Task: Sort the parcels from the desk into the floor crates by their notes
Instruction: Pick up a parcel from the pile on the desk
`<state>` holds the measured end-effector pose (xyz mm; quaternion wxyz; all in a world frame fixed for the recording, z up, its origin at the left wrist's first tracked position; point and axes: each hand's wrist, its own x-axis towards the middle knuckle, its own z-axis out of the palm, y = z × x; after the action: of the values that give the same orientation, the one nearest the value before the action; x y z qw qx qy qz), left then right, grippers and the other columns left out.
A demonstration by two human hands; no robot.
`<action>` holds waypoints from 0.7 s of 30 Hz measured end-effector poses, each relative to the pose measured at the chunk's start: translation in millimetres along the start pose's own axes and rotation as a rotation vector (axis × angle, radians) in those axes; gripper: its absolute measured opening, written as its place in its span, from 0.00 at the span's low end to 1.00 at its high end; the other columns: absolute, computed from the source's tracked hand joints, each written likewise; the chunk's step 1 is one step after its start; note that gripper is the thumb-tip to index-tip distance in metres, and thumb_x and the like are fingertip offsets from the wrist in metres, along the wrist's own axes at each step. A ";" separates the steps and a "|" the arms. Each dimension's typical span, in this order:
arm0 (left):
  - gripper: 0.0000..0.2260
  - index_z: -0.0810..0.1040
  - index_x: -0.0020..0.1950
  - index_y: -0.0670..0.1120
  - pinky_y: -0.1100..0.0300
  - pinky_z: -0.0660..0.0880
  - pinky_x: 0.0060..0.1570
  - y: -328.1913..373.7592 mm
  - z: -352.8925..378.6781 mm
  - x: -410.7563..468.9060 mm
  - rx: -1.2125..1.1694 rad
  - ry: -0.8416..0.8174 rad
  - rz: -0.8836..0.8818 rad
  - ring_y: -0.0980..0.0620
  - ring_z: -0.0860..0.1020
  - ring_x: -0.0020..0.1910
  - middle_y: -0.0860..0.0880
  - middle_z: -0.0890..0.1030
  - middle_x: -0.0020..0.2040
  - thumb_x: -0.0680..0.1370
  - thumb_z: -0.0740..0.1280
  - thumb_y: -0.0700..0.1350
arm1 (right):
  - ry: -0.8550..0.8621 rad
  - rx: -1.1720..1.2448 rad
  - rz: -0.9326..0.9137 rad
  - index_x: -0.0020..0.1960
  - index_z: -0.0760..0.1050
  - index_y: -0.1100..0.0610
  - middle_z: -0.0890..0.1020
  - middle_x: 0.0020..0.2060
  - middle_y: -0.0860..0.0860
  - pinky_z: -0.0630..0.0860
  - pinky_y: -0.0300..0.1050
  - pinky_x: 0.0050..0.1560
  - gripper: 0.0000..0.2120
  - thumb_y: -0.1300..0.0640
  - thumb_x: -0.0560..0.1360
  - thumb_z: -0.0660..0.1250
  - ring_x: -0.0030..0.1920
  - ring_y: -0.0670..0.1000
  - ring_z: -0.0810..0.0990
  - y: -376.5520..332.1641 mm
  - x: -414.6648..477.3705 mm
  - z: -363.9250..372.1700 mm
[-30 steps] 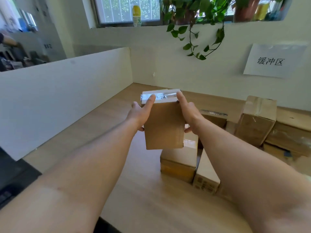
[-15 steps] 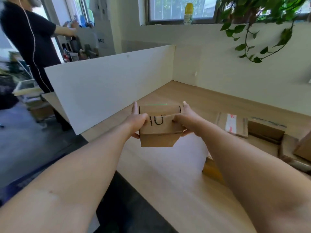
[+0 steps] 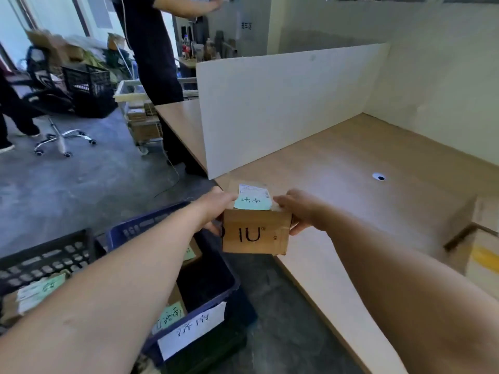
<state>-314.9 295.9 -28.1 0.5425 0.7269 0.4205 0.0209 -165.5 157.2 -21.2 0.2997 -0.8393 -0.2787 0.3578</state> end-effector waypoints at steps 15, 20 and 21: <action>0.41 0.50 0.79 0.58 0.52 0.77 0.57 -168.3 -98.8 6.0 -0.056 0.159 -0.024 0.54 0.74 0.58 0.54 0.71 0.69 0.76 0.70 0.39 | -0.200 -0.252 -0.329 0.75 0.61 0.48 0.77 0.52 0.46 0.71 0.34 0.47 0.32 0.63 0.75 0.68 0.47 0.44 0.75 -62.1 77.5 166.0; 0.42 0.47 0.79 0.59 0.58 0.75 0.49 -190.7 -103.1 11.3 -0.060 0.184 -0.082 0.51 0.77 0.58 0.52 0.69 0.72 0.76 0.70 0.38 | -0.263 -0.342 -0.383 0.76 0.61 0.47 0.76 0.64 0.52 0.73 0.46 0.62 0.31 0.60 0.76 0.67 0.61 0.54 0.76 -68.3 98.3 191.7; 0.43 0.47 0.79 0.60 0.59 0.74 0.45 -194.3 -102.5 14.7 -0.056 0.189 -0.095 0.51 0.77 0.56 0.53 0.69 0.72 0.75 0.70 0.38 | -0.272 -0.380 -0.394 0.75 0.60 0.47 0.77 0.63 0.53 0.75 0.48 0.60 0.31 0.61 0.76 0.66 0.59 0.55 0.77 -68.4 104.9 195.4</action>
<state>-469.6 395.5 -148.9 0.5209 0.6854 0.5032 0.0752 -271.1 333.6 -128.8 0.1609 -0.7545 -0.5356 0.3436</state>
